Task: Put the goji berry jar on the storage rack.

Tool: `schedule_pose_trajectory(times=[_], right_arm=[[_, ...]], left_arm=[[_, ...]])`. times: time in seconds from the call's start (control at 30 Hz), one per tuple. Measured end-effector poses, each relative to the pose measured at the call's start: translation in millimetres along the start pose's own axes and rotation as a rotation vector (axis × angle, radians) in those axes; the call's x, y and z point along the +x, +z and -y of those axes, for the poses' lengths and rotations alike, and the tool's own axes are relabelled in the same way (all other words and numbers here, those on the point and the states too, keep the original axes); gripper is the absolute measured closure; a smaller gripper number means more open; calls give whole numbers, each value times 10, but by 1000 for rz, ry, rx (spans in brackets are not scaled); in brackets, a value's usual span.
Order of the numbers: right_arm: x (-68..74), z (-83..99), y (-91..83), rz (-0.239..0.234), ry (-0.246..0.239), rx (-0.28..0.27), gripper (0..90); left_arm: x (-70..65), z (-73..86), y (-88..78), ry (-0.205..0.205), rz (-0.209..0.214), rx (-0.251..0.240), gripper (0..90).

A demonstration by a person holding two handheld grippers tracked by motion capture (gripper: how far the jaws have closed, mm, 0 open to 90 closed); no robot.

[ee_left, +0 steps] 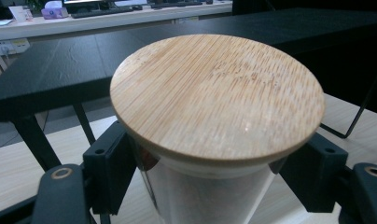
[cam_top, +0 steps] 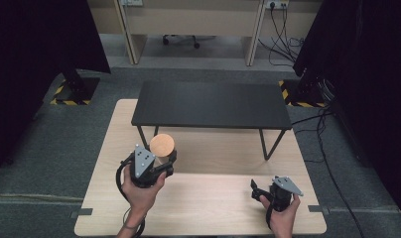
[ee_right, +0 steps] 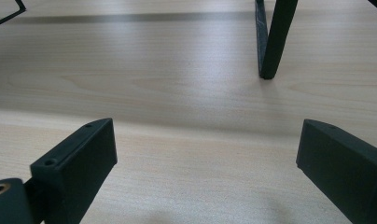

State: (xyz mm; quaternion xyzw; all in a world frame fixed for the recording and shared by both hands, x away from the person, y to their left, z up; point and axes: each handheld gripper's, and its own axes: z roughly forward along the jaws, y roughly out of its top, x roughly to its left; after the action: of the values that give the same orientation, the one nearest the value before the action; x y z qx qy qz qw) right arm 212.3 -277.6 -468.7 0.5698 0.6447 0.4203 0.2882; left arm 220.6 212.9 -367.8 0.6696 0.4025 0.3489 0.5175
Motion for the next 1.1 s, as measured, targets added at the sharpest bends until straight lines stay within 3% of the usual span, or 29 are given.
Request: schedule_pose_trajectory(times=[0.33, 0.67, 1.1], right_arm=[[-10, -8, 3, -2, 4, 5, 50], [-6, -10, 4, -2, 1, 6, 50], [-2, -11, 4, -3, -7, 7, 51]], left_arm=[[19, -198, 7, 23, -14, -2, 257], [77, -377, 67, 9, -25, -7, 257], [57, -665, 155, 46, -41, -18, 256]])
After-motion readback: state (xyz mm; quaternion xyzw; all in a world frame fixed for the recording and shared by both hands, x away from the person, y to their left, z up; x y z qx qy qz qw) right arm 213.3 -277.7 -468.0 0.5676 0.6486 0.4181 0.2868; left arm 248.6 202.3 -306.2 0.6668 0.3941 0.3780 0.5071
